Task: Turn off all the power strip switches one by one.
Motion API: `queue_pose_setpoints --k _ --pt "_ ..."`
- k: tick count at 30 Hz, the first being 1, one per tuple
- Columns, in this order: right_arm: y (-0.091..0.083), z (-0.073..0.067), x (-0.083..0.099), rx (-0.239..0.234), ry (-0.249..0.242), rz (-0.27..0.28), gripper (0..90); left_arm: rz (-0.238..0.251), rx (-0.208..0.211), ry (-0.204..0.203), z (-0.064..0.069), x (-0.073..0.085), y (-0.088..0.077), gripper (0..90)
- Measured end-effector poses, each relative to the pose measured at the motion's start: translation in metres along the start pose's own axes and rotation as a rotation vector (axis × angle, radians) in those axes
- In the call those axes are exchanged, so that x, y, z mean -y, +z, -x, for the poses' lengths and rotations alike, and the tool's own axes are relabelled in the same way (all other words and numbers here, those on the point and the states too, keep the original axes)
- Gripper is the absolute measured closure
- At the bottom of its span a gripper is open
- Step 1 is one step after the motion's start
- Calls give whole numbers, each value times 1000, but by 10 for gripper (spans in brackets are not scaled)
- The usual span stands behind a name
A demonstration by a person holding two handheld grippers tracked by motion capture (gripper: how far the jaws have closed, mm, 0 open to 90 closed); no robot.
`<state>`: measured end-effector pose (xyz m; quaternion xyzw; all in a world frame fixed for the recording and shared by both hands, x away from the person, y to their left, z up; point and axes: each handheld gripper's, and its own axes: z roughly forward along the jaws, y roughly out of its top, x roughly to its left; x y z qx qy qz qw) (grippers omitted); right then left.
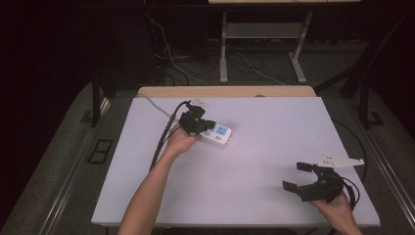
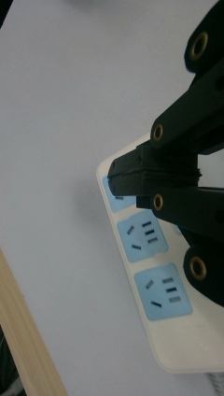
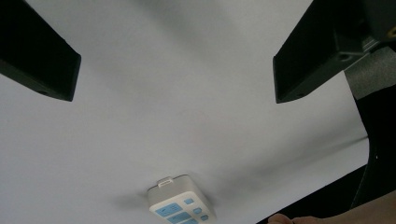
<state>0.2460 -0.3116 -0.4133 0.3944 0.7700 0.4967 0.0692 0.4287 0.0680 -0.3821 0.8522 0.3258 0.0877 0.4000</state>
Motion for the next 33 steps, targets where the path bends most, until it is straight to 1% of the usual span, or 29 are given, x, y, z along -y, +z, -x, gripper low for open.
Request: queue_pose_setpoints --k 2,11,18,22,33 --pt "0 0 0 -1 0 1 8 -9 2 15 3 -1 2 891" --pt "0 0 0 -3 -3 -2 8 -35 24 46 13 -2 13 891" --pt "1 0 0 -5 -8 -5 8 -62 27 54 17 2 25 891" --pt "1 0 0 -6 -11 -7 8 -84 22 64 18 4 29 891" --pt "1 -1 0 -7 -11 -12 8 -113 13 60 16 12 37 891"
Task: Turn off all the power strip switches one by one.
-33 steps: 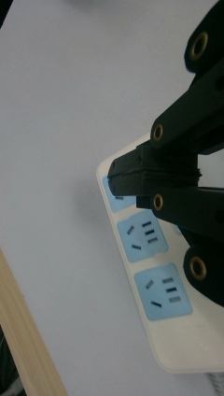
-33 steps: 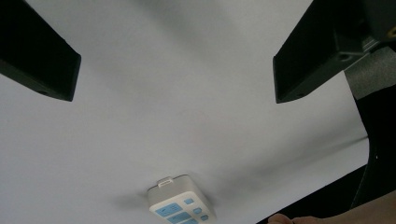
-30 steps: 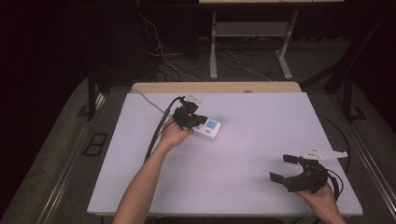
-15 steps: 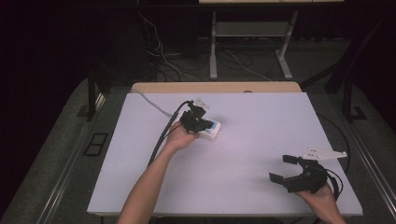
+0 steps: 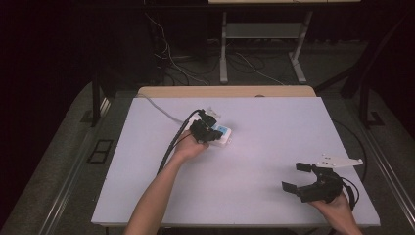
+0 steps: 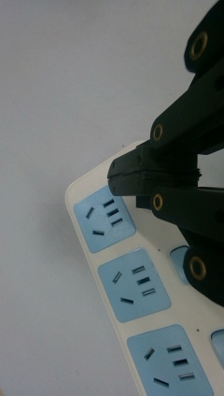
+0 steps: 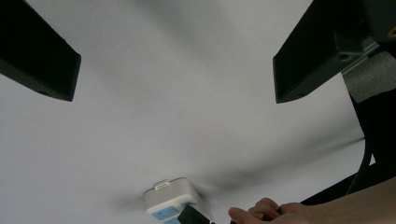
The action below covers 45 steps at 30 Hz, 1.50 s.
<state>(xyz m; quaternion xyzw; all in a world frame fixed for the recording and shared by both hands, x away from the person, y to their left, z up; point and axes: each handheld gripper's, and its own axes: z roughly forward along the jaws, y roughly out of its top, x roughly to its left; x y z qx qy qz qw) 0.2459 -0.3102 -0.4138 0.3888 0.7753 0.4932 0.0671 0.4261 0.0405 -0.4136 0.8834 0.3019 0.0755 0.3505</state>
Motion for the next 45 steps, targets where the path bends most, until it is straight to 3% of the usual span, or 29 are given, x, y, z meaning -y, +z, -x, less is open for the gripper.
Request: queue_pose_setpoints --k 12,17,21,24,30,39,43,45 --pt "-1 0 0 1 -1 1 8 10 5 -16 -4 2 2 891" --pt "-1 0 0 0 -1 1 8 19 35 -63 -11 5 1 892" --pt "-1 0 0 0 -2 1 8 19 48 -77 -13 5 1 893" --pt "0 0 0 1 -3 -1 8 16 70 -123 -17 5 1 894" --pt "-1 0 0 3 -4 -1 8 17 91 -138 -20 6 3 896" --pt "-1 0 0 5 -4 0 8 9 68 -122 -17 4 3 894" --pt "-1 0 0 5 -3 0 8 -17 24 -78 -10 0 3 893" --pt "-1 0 0 5 -2 0 8 -24 16 -75 -9 -1 3 893"
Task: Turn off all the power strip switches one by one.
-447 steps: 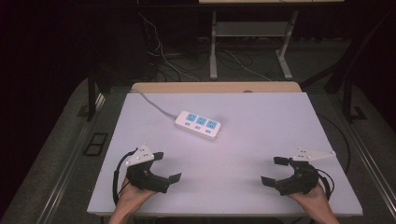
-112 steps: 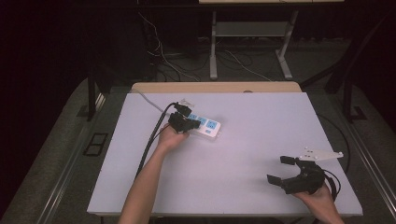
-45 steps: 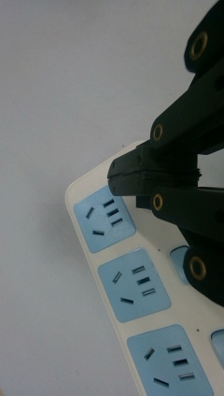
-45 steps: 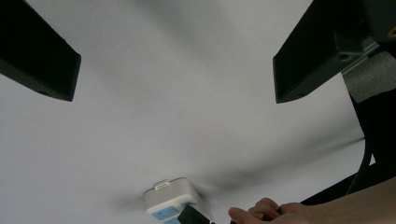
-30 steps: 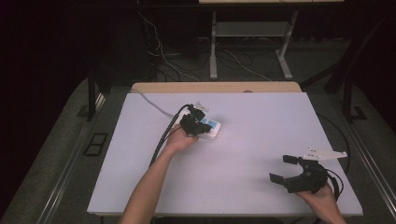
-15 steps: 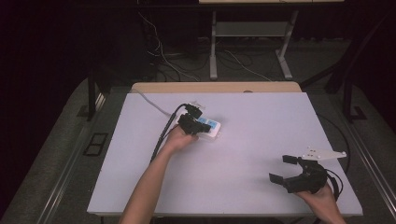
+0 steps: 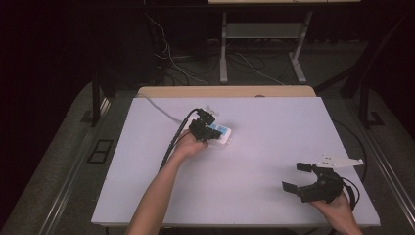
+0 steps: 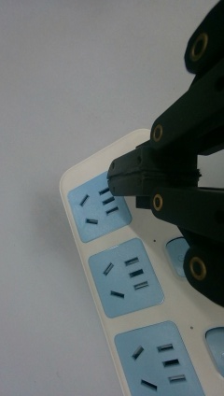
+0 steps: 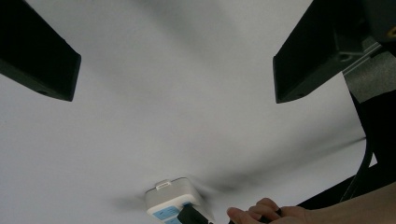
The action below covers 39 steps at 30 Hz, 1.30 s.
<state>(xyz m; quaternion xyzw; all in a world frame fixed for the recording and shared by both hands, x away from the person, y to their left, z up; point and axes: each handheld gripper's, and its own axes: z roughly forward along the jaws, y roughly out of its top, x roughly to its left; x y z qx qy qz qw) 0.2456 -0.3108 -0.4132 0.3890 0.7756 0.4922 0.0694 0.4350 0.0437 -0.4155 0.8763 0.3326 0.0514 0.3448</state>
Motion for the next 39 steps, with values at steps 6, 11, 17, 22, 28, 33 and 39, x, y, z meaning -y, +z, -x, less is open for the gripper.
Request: queue_pose_setpoints --k 6,11,17,22,28,33,39 --pt "-1 1 0 1 2 1 8 1 -2 -2 0 0 0 892" --pt "-1 1 0 3 2 3 8 9 3 -3 0 1 0 890" --pt "-1 1 0 2 4 4 8 15 -7 34 1 0 -4 882" --pt "-2 2 0 3 5 8 8 14 1 46 2 1 -9 859" --pt "-1 1 0 1 4 8 8 55 1 58 4 1 -24 838" --pt "-1 1 0 1 5 9 8 94 -10 60 6 6 -42 768" --pt "-1 0 0 -1 4 6 8 141 0 24 7 15 -64 569"
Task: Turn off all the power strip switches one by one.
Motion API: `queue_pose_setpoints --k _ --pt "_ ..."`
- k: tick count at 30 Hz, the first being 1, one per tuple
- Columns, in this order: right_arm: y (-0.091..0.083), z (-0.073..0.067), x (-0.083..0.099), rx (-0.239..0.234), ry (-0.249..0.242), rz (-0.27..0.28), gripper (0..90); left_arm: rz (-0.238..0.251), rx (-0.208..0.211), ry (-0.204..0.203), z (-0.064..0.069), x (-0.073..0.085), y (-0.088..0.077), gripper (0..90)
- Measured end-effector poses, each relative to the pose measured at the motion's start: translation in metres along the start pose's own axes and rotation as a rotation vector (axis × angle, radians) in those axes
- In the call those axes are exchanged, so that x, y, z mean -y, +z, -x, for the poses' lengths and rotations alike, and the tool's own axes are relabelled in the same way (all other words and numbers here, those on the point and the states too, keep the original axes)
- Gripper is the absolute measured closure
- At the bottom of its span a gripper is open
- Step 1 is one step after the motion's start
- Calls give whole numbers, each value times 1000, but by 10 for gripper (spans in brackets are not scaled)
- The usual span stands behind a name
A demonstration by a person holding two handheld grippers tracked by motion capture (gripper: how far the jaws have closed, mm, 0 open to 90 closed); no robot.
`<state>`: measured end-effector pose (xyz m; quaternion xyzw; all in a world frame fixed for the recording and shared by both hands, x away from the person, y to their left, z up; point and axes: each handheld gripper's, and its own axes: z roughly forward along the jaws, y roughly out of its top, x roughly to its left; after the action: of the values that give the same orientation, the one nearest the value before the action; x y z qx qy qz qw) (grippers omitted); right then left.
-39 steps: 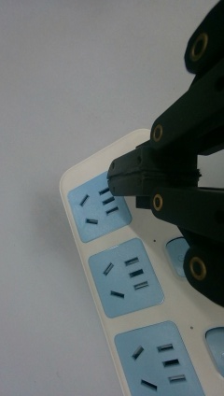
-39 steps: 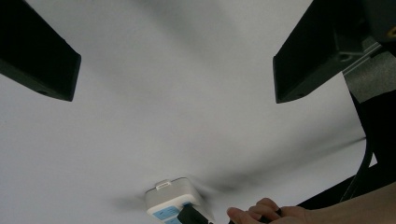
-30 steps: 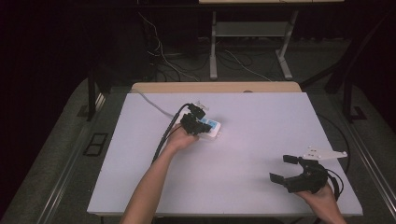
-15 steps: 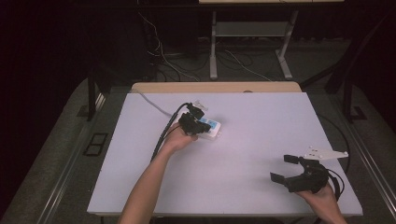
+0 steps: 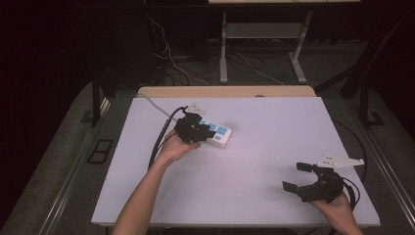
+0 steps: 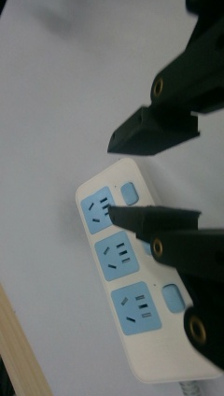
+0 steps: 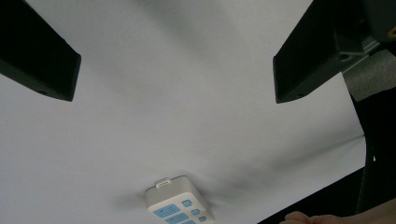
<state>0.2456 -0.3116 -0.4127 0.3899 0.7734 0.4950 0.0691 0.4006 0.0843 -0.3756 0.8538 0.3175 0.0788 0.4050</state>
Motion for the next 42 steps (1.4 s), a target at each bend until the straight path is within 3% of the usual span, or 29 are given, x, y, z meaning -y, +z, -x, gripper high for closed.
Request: queue_pose_setpoints --k 4,10,24,35,42 --pt "1 -1 0 -3 0 0 8 7 23 -25 -2 6 -15 298" --pt "1 -1 0 -4 1 2 8 14 33 -51 -3 23 -36 0" --pt "4 -2 0 -6 0 -10 8 108 14 -106 4 77 -76 0" --pt "6 -4 0 -11 -5 -22 8 180 3 -139 24 121 -86 0" --pt "7 -5 1 -14 -6 -28 8 189 18 -129 35 134 -85 0"
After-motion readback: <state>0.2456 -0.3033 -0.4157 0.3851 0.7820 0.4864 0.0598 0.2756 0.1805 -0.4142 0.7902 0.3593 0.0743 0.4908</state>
